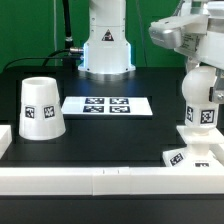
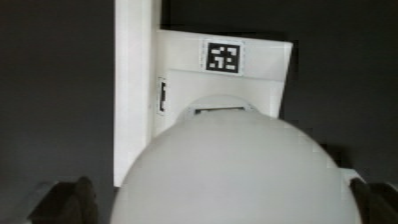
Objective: Assemble lamp
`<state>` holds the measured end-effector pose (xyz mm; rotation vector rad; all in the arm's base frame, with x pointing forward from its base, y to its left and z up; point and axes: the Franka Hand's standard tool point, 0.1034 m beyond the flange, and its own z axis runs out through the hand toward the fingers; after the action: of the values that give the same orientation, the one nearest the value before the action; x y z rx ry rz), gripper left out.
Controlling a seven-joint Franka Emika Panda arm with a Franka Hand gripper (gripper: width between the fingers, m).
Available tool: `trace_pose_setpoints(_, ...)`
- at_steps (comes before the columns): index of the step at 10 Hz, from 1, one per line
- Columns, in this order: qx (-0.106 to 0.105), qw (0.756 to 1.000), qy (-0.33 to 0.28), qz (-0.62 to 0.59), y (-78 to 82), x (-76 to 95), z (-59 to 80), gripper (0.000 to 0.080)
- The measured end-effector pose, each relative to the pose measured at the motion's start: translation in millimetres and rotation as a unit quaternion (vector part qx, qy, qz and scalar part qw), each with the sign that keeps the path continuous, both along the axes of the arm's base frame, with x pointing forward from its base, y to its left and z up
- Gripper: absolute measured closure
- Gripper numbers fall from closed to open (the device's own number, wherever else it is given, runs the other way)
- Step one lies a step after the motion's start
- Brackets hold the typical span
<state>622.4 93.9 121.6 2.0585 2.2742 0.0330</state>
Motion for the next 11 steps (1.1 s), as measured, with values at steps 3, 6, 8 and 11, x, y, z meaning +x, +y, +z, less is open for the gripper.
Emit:
trace_pose_setpoints(3, 0.001, 1.0, 0.0, -0.009, -1.2, 0.1, -0.1, 0.0226)
trace_pose_setpoints(6, 0.004, 0.999, -0.001, -0.036, -1.4, 0.0, -0.2, 0.0224)
trace_pose_setpoints(8, 0.013, 0.986, -0.002, -0.169, -1.8, -1.1, -0.8, 0.0224)
trace_pose_setpoints(11, 0.031, 0.939, -0.004, -0.343, -0.9, -1.9, -1.5, 0.0223)
